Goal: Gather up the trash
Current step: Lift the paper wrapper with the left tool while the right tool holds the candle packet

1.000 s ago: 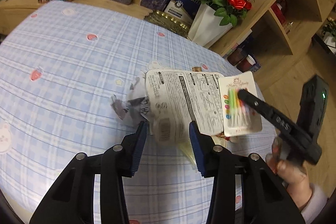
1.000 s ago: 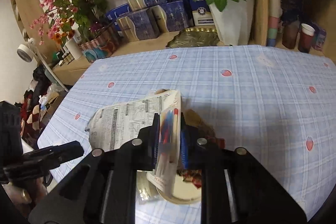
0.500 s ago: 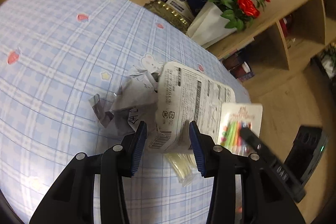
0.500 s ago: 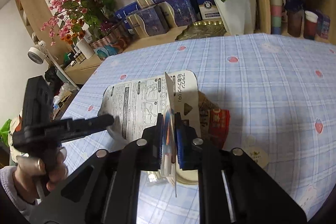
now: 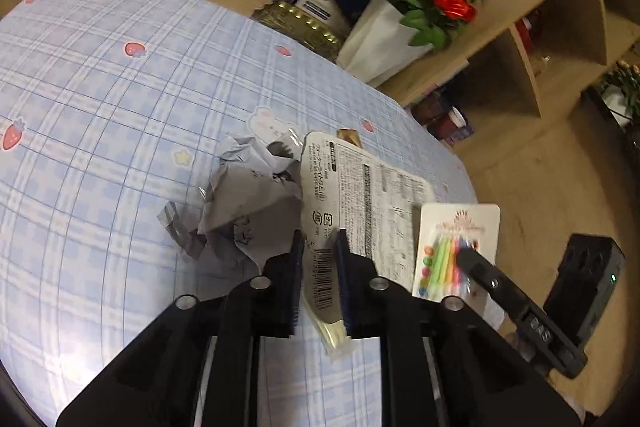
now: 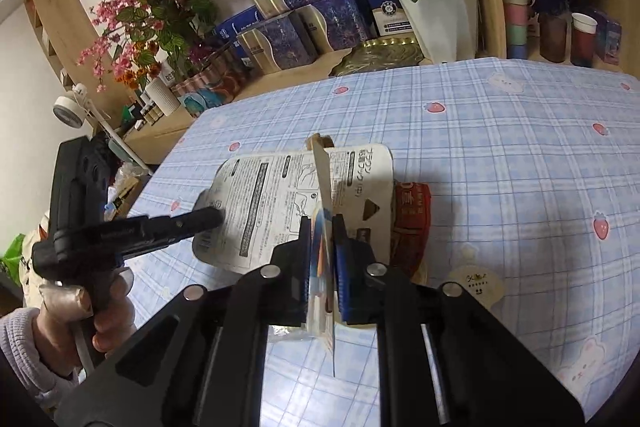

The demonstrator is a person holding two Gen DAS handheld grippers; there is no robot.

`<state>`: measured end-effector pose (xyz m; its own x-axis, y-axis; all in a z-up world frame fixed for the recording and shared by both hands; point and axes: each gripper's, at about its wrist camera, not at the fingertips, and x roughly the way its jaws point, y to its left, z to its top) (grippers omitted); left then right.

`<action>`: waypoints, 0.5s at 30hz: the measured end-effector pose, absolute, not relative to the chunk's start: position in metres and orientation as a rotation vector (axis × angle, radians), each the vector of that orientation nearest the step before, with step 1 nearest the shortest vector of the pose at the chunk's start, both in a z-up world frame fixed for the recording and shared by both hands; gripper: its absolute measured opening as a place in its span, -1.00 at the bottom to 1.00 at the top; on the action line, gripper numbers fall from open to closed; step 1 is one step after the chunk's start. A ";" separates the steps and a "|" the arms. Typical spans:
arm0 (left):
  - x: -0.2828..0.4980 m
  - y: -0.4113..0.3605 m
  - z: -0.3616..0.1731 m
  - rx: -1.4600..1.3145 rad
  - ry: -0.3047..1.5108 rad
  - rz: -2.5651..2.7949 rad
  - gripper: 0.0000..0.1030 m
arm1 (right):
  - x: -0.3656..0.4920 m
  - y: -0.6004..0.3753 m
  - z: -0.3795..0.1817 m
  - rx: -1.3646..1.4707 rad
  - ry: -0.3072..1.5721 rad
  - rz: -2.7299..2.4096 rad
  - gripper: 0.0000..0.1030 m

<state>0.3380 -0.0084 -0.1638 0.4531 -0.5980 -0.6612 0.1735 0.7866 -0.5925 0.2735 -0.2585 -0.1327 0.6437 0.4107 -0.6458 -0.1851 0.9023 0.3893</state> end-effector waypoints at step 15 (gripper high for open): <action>0.253 -0.010 -0.068 -0.321 0.778 -0.494 -0.97 | 0.215 -0.284 -0.098 0.384 0.692 0.316 -0.73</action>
<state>0.2531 -0.0100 -0.0678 0.6076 -0.5346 -0.5874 0.3043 0.8398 -0.4496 0.2153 -0.2836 -0.0983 0.7278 0.4041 -0.5541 -0.1543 0.8837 0.4418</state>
